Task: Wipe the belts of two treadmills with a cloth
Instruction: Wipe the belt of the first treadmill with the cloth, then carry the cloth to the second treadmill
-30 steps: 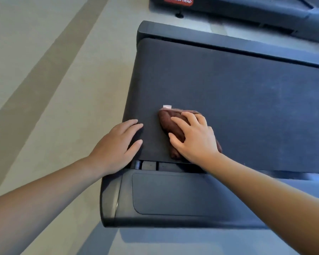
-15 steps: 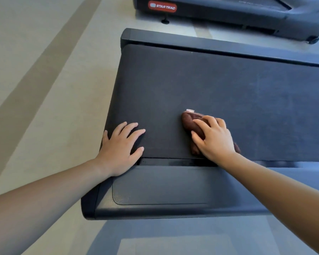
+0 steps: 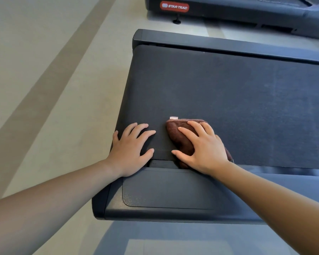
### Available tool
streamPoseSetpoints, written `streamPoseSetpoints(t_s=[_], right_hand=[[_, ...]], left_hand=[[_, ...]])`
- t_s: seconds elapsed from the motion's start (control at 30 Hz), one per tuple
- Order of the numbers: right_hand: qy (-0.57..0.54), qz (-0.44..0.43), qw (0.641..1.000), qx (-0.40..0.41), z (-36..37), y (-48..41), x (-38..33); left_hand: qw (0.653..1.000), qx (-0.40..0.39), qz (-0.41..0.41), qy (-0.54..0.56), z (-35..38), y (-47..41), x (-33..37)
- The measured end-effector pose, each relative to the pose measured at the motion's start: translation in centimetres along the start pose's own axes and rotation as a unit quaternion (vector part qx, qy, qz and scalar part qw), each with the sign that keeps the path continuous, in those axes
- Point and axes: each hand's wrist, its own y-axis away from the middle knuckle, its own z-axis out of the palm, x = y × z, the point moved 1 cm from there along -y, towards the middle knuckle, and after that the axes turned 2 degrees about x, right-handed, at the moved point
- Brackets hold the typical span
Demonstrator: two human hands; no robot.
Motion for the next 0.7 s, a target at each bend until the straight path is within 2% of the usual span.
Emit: streamPoseSetpoints(t_s=[0.13, 0.27, 0.47, 0.57, 0.7], right_hand=[[-0.013, 0.009, 1.000, 0.011, 0.1, -1.0, -0.2], [-0.037, 0.002, 0.999, 0.027, -0.1, -1.5, -0.1], [-0.060, 0.005, 0.998, -0.014, -1.4, -2.1, -1.4], [-0.069, -0.020, 0.996, -0.048, -3.0, -3.5, -4.8], [-0.142, -0.004, 0.988, -0.068, -6.1, -3.9, -11.1]], left_hand=[[1.000, -0.001, 0.001, -0.003, 0.0, 0.0, -0.1], [0.999, -0.038, 0.001, -0.011, -0.5, -0.2, 0.1], [1.000, -0.019, -0.011, -0.019, -5.0, 0.5, -1.0], [0.998, -0.024, -0.030, -0.052, -8.8, 1.4, -2.4], [0.997, -0.025, -0.055, -0.051, -13.6, 3.7, -2.6]])
